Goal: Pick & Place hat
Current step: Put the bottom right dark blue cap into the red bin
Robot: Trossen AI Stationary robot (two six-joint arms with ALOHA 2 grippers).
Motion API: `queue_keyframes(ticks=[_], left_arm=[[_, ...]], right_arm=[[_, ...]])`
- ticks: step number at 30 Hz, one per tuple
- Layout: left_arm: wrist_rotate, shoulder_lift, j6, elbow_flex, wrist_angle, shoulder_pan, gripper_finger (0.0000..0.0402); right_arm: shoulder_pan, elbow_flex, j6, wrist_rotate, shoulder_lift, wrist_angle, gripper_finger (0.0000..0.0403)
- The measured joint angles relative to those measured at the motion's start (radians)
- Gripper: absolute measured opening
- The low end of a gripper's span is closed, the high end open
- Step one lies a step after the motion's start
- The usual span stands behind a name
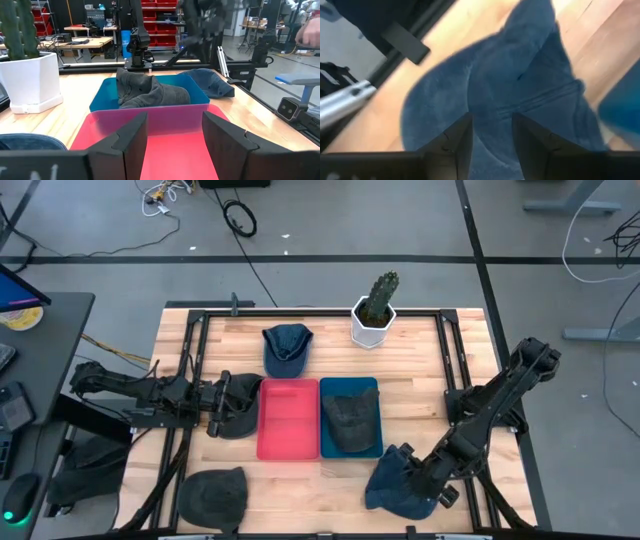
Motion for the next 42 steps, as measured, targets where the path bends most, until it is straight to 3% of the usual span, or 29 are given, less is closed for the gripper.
queue_keyframes(ticks=[9,11,16,21,29,37,42], left_arm=[[0.0,0.0,0.0,0.0,0.0,0.0,0.0193],[0.0,0.0,0.0,0.0,0.0,0.0,0.0193],[0.0,0.0,-0.019,0.0,0.011,0.0,0.0193],[0.0,0.0,-0.032,0.0,0.013,0.0,0.0193],[0.0,0.0,-0.015,0.0,0.095,0.0,0.0193],[0.0,0.0,-0.099,0.0,0.207,0.0,0.0193],[0.0,0.0,-0.142,0.0,0.405,0.0,0.0193]], right_arm=[[-0.001,-0.162,-0.007,-0.023,-0.001,0.157,0.013],[0.0,-0.165,-0.002,-0.027,-0.001,0.159,0.0111],[-0.007,-0.162,-0.009,-0.073,-0.001,0.158,0.0014],[-0.011,-0.119,0.011,-0.057,0.0,0.156,0.0005],[-0.011,0.121,-0.111,0.123,0.0,0.04,0.0002],[-0.075,0.285,-0.228,0.576,-0.001,0.021,0.0001],[-0.178,0.331,-0.303,0.601,-0.001,0.057,0.0]])
